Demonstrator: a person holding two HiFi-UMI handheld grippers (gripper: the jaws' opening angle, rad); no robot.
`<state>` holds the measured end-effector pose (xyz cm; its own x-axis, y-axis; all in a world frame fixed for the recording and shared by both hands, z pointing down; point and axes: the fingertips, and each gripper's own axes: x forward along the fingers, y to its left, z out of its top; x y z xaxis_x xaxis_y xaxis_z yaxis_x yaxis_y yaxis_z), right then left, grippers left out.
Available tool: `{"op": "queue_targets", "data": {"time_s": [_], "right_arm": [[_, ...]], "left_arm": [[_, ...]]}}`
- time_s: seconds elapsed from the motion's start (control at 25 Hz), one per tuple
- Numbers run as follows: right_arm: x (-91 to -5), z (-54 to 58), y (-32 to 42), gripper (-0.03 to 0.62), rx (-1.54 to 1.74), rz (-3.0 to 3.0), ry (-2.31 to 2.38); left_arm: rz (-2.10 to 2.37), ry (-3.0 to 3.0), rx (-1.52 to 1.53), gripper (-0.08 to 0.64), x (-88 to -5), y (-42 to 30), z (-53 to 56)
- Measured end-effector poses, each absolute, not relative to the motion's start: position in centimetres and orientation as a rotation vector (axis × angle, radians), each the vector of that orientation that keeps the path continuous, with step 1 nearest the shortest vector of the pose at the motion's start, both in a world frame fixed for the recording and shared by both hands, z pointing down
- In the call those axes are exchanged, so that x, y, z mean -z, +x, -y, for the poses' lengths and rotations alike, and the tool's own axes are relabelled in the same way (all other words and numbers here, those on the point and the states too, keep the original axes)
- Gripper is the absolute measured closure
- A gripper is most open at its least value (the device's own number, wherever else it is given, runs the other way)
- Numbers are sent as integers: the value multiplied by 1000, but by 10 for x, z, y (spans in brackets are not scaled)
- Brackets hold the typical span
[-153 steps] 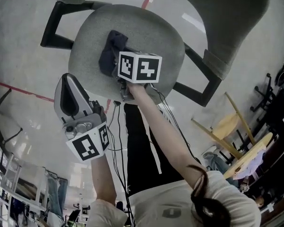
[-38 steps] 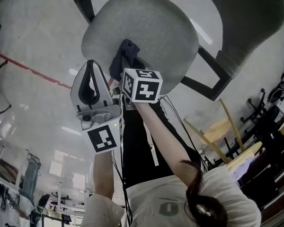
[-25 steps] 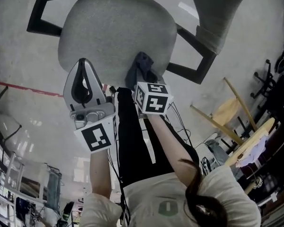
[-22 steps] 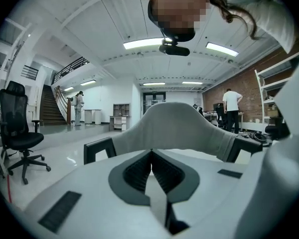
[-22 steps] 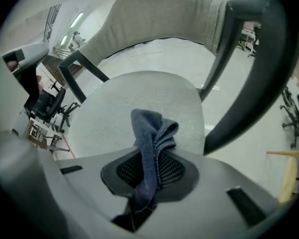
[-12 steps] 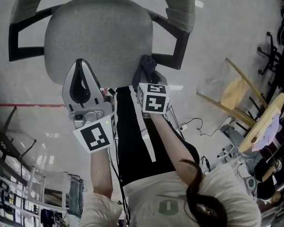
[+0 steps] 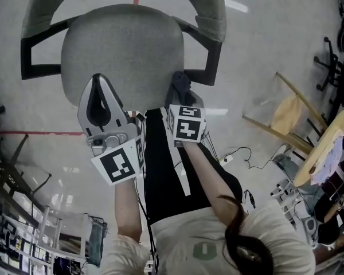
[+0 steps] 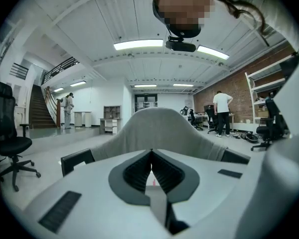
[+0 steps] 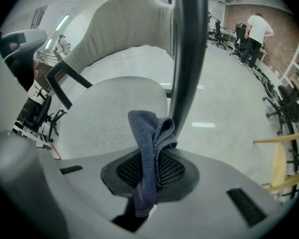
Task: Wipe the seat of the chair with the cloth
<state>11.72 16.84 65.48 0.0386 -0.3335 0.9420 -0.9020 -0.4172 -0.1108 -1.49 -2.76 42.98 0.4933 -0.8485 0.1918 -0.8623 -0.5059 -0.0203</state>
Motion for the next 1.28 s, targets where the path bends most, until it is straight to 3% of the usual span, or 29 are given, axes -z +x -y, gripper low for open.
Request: {"op": "queue_targets", "data": {"time_s": [0.28, 0.6, 0.84, 1.04, 1.28], "right_arm": [[-553, -78, 104, 535, -1151, 1528, 1873], [-306, 54, 112, 535, -630, 1905, 2063], [-133, 64, 67, 535, -211, 2250, 1947], [-65, 43, 20, 535, -23, 2500, 1861], [-42, 40, 2, 535, 63, 2602, 1783]], "left_arm": [[1630, 2589, -145, 545, -352, -18, 56], [1792, 2499, 84, 545, -191, -45, 76], [1886, 2542, 221, 545, -74, -62, 56], [2005, 2536, 288, 545, -38, -95, 33], [2112, 2500, 344, 545, -17, -120, 24]]}}
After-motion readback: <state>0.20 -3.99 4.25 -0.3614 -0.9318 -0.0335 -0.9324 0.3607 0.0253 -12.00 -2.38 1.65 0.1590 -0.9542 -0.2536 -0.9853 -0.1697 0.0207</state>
